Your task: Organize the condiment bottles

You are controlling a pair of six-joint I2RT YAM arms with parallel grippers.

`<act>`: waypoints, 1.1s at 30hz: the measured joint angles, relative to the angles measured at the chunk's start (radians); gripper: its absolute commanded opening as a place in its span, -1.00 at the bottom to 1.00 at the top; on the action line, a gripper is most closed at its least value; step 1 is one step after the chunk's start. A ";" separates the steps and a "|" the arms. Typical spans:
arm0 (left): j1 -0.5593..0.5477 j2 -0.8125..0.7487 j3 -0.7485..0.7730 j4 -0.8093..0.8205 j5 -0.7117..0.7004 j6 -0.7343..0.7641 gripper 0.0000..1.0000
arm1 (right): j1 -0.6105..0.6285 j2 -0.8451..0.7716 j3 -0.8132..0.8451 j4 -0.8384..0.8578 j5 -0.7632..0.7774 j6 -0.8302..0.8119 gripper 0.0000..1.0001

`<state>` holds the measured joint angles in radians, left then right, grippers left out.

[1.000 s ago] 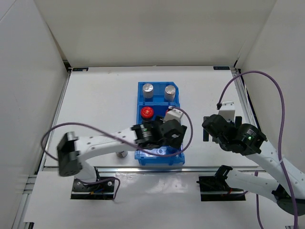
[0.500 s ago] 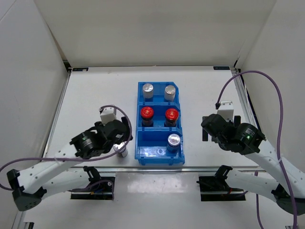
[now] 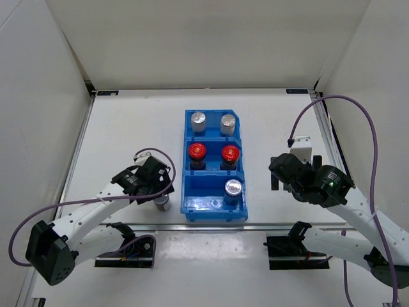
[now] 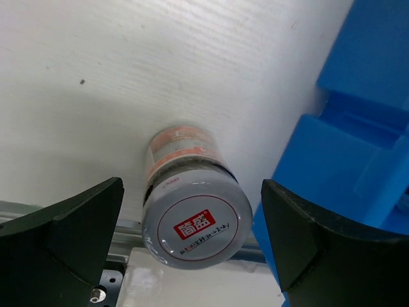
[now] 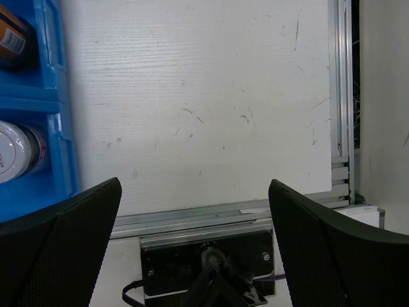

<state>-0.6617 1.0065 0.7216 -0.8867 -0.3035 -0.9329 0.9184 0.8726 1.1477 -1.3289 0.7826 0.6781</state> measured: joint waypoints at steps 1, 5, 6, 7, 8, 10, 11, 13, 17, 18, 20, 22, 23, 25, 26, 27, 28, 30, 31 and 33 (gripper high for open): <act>0.002 0.006 -0.011 0.011 0.019 0.004 0.81 | 0.000 0.000 0.000 0.000 0.000 0.000 0.98; 0.002 0.012 -0.030 0.037 0.073 0.019 0.42 | 0.000 0.000 0.000 0.000 0.000 0.000 0.98; 0.002 0.011 -0.030 0.043 0.084 0.024 0.34 | 0.000 0.000 0.000 0.000 0.000 -0.001 0.98; 0.002 0.009 -0.030 0.050 0.089 0.027 0.19 | 0.000 0.000 0.000 0.000 0.000 -0.001 0.98; 0.002 0.006 -0.030 0.054 0.094 0.030 0.10 | 0.000 -0.001 0.000 0.000 0.000 0.000 0.98; 0.003 0.002 -0.033 0.057 0.111 0.032 -0.12 | 0.000 -0.001 0.000 0.000 0.000 -0.001 0.98; 0.003 -0.003 -0.035 0.057 0.118 0.034 -0.30 | 0.000 0.000 0.000 0.000 0.000 0.000 0.98; 0.003 -0.016 -0.036 0.052 0.133 0.040 -0.54 | 0.000 0.002 0.000 0.000 -0.001 -0.001 0.98; 0.003 -0.045 0.018 -0.010 0.138 0.061 -0.79 | 0.000 0.010 0.000 0.002 -0.002 -0.001 0.98; 0.003 -0.048 0.051 -0.036 0.132 0.069 -0.79 | 0.000 0.011 0.000 0.002 -0.002 -0.001 0.98; 0.003 -0.050 0.160 -0.097 0.111 0.096 -0.79 | 0.000 0.011 0.000 0.003 -0.002 -0.001 0.98; 0.003 -0.051 0.270 -0.117 0.093 0.120 -0.79 | 0.000 0.010 0.000 0.003 -0.003 -0.001 0.98; -0.002 -0.051 0.318 -0.116 0.081 0.129 -0.79 | 0.000 0.010 0.000 0.003 -0.003 -0.001 0.98; -0.032 -0.042 0.415 -0.110 0.042 0.149 -0.79 | 0.000 0.007 0.000 0.004 -0.003 -0.001 0.98; -0.061 -0.031 0.449 -0.103 0.019 0.159 -0.79 | 0.000 0.006 0.000 0.004 -0.003 -0.001 0.98; -0.095 -0.015 0.479 -0.092 0.002 0.169 -0.79 | 0.000 0.005 0.000 0.004 -0.003 -0.001 0.98; -0.133 0.006 0.499 -0.076 -0.013 0.177 -0.79 | 0.000 0.005 0.000 0.004 -0.003 -0.001 0.98; -0.217 0.080 0.525 -0.052 -0.045 0.188 -0.79 | 0.000 0.007 0.000 0.004 -0.003 -0.001 0.98; -0.249 0.120 0.529 -0.039 -0.054 0.192 -0.79 | 0.000 0.008 0.000 0.004 -0.004 -0.001 0.98; -0.304 0.230 0.528 -0.012 -0.060 0.190 -0.79 | 0.000 0.009 0.000 0.004 -0.004 -0.001 0.98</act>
<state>-0.9661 1.2369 1.2499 -0.8989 -0.3637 -0.7425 0.9184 0.8818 1.1473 -1.3247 0.7788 0.6773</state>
